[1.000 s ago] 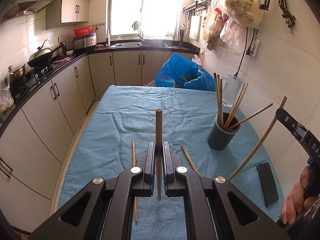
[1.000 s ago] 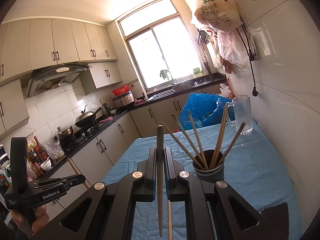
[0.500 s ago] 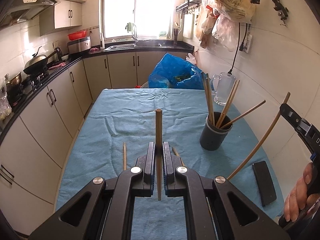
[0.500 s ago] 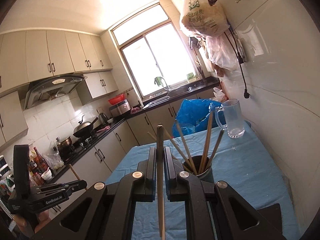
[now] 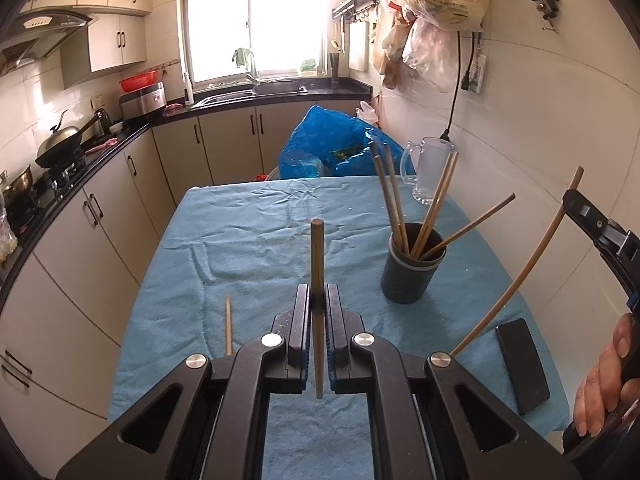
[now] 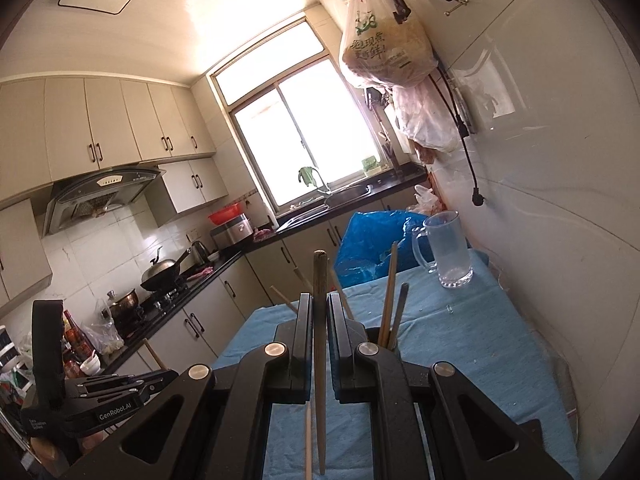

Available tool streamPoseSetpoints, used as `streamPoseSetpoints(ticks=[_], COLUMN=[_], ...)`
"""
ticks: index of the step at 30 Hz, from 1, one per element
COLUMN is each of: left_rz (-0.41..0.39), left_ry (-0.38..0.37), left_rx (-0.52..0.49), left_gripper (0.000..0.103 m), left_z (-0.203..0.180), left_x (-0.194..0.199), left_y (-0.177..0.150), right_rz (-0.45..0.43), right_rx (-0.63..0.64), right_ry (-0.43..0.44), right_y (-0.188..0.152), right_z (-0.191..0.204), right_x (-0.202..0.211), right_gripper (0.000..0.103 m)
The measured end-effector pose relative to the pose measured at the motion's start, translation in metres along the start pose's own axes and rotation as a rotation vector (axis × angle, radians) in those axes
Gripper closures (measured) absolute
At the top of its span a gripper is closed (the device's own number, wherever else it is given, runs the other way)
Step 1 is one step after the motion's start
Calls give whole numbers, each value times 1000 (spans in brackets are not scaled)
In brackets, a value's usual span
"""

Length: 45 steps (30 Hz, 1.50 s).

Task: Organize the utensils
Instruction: 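Lower the chopsticks into the black cup and open both grippers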

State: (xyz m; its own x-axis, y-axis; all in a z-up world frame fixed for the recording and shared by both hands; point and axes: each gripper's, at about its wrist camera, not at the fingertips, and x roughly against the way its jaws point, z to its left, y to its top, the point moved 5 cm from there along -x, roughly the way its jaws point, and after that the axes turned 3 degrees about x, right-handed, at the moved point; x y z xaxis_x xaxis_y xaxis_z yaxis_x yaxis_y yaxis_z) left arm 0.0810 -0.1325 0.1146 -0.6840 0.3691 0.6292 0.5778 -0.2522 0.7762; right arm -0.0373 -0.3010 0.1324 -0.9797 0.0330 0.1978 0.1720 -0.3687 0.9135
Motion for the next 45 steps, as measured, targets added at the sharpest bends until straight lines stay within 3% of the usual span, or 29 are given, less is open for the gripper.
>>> streamPoseSetpoints(ticks=[12,30,36,45], left_rz=[-9,-154,-114,-23], left_ry=[-93,-160,-167,-165], left_rx=[-15,-34,-1,14], left_gripper=[97,97,97,97], left_z=[-35,-93,-96,-91], left_x=[-7,-12,-52,-94], left_y=[40,133,141,120], right_rz=[-26,-153,-126,-16], right_rx=[0,83,120,117], right_ry=[-39,-142,-181,-194], right_y=[31,97,95,70], right_z=[-18,-10,-15,-33], right_x=[-6,-46,-77,-116], right_gripper=[95,95,95,95])
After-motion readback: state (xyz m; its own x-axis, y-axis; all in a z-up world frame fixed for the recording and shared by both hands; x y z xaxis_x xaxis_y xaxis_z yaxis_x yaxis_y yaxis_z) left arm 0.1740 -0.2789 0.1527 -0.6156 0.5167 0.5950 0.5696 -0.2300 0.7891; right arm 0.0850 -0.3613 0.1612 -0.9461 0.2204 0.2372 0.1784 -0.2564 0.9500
